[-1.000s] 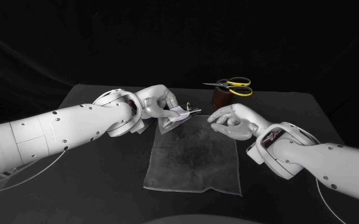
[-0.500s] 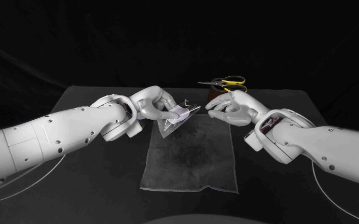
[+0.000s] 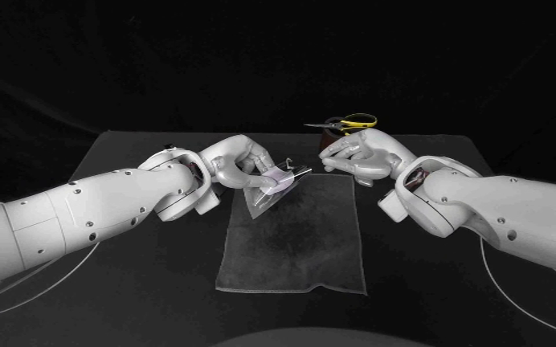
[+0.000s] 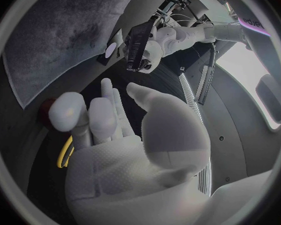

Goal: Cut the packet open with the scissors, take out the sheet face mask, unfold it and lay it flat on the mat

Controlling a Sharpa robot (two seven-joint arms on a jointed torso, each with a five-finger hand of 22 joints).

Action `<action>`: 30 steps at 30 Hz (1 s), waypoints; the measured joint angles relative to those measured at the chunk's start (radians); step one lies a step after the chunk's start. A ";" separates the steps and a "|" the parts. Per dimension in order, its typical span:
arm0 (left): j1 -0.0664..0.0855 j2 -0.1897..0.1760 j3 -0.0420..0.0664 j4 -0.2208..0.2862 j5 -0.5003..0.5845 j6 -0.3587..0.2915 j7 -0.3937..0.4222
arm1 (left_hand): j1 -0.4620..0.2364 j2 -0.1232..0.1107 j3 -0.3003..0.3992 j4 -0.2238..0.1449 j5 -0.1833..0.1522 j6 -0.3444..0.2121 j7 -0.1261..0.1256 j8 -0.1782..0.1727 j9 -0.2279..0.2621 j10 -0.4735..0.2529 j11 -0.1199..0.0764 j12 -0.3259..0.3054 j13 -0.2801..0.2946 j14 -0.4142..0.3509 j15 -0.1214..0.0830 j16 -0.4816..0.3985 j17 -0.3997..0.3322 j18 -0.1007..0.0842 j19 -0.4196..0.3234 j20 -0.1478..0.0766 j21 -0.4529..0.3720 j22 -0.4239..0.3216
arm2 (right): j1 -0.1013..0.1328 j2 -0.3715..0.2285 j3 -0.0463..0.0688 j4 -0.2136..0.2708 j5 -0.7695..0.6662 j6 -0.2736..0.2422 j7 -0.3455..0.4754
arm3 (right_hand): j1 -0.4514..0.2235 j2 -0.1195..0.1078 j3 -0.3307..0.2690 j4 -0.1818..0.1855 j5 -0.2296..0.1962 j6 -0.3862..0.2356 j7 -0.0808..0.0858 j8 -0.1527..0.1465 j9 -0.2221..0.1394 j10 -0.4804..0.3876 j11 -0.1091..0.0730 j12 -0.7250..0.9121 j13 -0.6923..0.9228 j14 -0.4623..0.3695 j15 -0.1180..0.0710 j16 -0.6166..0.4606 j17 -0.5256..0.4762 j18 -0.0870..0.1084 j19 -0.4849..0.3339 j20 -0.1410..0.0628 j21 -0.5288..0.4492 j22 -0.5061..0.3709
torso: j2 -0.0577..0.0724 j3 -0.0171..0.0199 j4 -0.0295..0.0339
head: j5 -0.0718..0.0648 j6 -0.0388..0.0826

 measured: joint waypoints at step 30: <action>-0.011 0.010 -0.003 -0.015 -0.165 -0.036 0.064 | 0.007 0.002 0.003 -0.003 0.000 0.000 -0.001 -0.005 0.001 0.000 0.000 -0.007 0.000 0.004 -0.003 0.004 0.009 -0.001 0.007 0.000 0.005 0.009 | 0.023 0.054 0.001 0.002 -0.063 0.213 -0.042 | 0.006 0.010 -0.081 0.039 -0.036 0.044 -0.011 -0.004 0.006 0.045 -0.012 -0.008 -0.049 0.023 -0.003 0.099 0.106 -0.001 0.072 -0.008 0.110 0.156 | 0.000 0.0000 -0.0006 | -0.015 -0.016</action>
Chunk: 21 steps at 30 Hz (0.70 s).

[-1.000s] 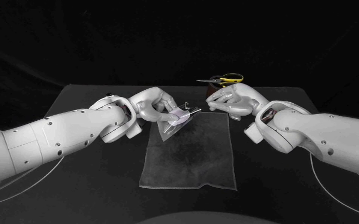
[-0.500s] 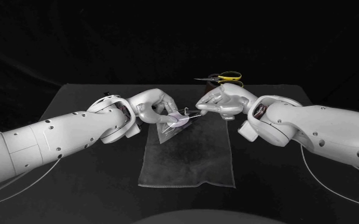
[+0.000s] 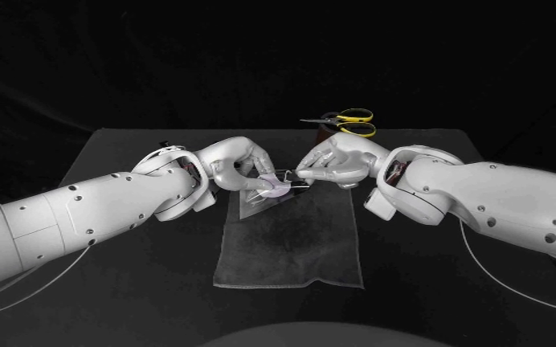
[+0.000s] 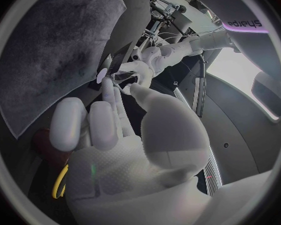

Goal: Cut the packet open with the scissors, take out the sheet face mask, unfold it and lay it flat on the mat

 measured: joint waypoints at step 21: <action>0.000 -0.001 0.000 0.001 -0.003 0.001 -0.001 | 0.000 0.000 0.000 0.000 0.000 0.002 -0.002 0.000 0.001 0.007 -0.001 -0.005 0.000 0.007 0.000 0.004 0.018 -0.006 0.007 0.000 0.008 0.014 | -0.003 0.016 0.000 -0.005 -0.113 -0.006 -0.009 | 0.054 -0.008 -0.018 -0.021 0.000 0.003 -0.004 -0.011 0.001 0.013 -0.001 -0.009 -0.016 0.000 0.000 0.019 0.017 0.000 0.000 0.000 0.013 0.018 | 0.000 0.0001 0.0001 | 0.002 -0.005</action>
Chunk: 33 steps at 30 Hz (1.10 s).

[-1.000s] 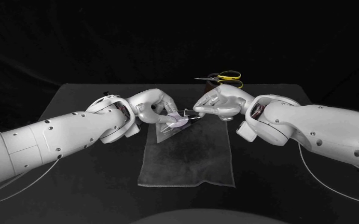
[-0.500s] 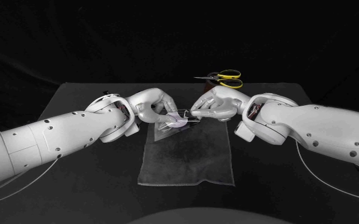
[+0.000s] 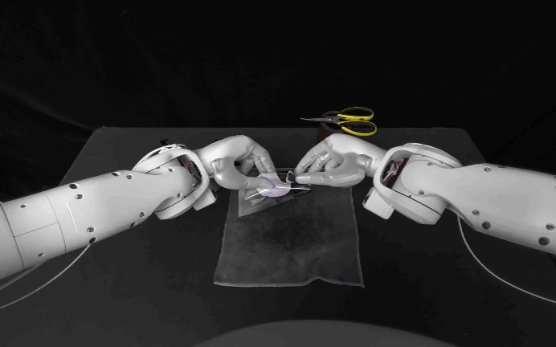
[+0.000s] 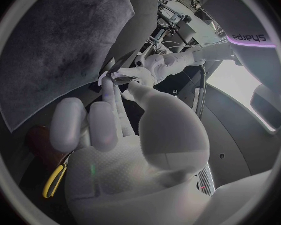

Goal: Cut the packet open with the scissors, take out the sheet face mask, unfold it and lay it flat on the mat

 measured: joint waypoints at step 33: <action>0.000 -0.001 0.000 0.002 0.007 0.003 -0.003 | 0.000 0.000 0.003 0.003 0.000 0.002 -0.002 0.000 0.001 0.000 0.000 0.000 0.001 0.003 0.003 -0.001 0.002 0.000 0.007 0.000 0.004 0.004 | -0.011 0.011 -0.001 0.000 -0.124 -0.028 -0.004 | 0.098 0.028 0.068 -0.076 0.000 0.034 -0.012 0.000 0.010 0.038 -0.012 -0.008 -0.024 0.000 -0.007 0.025 0.019 -0.006 0.015 -0.008 0.033 0.045 | 0.000 0.0003 -0.0004 | 0.000 -0.003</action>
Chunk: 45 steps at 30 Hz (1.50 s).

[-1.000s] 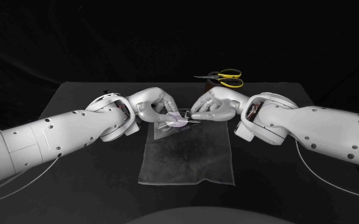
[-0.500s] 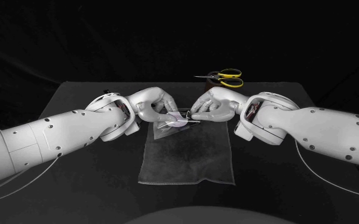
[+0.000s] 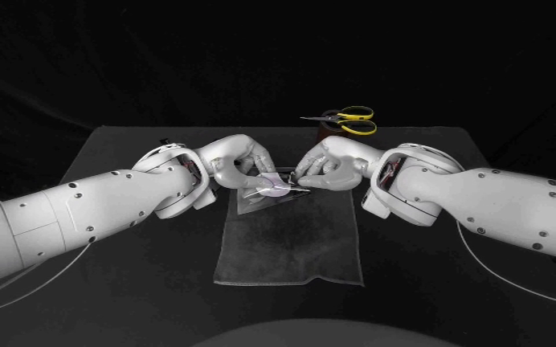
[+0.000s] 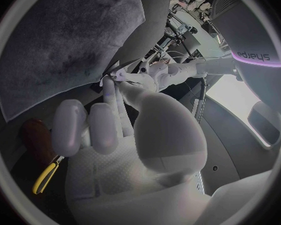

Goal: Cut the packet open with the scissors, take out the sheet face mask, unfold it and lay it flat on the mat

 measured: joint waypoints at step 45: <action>0.000 -0.001 0.000 0.008 0.122 0.030 -0.018 | 0.000 0.000 0.000 0.000 0.000 0.003 -0.003 0.000 0.000 0.002 -0.002 -0.004 0.000 0.007 0.000 0.004 0.012 0.000 0.011 -0.003 0.008 0.016 | -0.019 0.025 0.000 0.005 -0.136 -0.086 -0.032 | -0.053 -0.041 0.049 -0.033 0.094 0.005 0.005 -0.016 0.013 0.017 0.000 -0.016 -0.023 0.003 -0.003 -0.003 -0.029 -0.001 0.004 0.003 -0.008 -0.005 | 0.000 -0.0005 0.0004 | -0.003 0.001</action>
